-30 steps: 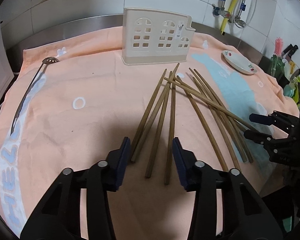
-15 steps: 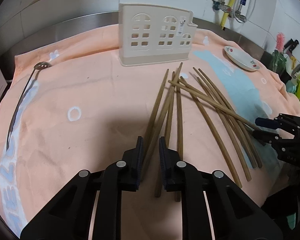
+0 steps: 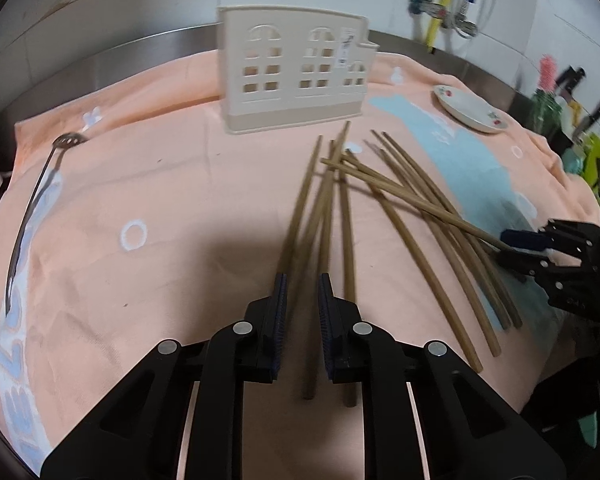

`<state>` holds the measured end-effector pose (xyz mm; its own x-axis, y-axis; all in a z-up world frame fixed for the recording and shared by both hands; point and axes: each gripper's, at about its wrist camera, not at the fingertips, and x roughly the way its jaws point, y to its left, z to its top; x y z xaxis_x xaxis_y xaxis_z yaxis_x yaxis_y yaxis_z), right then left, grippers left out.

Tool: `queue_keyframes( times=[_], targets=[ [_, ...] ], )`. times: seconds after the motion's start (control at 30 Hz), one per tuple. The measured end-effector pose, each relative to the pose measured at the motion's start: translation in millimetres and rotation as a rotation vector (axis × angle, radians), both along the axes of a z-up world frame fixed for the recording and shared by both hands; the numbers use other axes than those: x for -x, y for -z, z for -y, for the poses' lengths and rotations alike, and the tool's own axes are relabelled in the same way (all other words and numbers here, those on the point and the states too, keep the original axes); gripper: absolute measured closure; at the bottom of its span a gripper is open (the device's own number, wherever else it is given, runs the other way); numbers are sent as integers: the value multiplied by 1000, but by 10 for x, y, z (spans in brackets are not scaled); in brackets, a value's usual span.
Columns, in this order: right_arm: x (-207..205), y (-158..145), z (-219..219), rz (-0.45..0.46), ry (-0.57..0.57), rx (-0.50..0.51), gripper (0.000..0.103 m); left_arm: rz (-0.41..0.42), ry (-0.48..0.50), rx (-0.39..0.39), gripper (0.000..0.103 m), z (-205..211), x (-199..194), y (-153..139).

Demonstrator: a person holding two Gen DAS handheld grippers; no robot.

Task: Organize utensils
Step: 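Lower the left tool onto a chopstick while the right tool lowers onto another chopstick, then close the left tool on one chopstick while the right tool closes on another chopstick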

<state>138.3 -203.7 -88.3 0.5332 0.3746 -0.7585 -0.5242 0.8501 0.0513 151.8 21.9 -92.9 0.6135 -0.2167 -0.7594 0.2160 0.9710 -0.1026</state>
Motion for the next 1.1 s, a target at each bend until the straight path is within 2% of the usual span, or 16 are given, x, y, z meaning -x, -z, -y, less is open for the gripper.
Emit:
queue_keyframes(
  times=[0.87, 1.1],
  targets=[
    [-12, 0, 11, 8, 2, -1, 88, -42, -40, -3, 88, -222, -162, 126],
    [0, 0, -16, 5, -2, 3, 89, -41, -14, -16, 88, -170, -162, 136]
  ],
)
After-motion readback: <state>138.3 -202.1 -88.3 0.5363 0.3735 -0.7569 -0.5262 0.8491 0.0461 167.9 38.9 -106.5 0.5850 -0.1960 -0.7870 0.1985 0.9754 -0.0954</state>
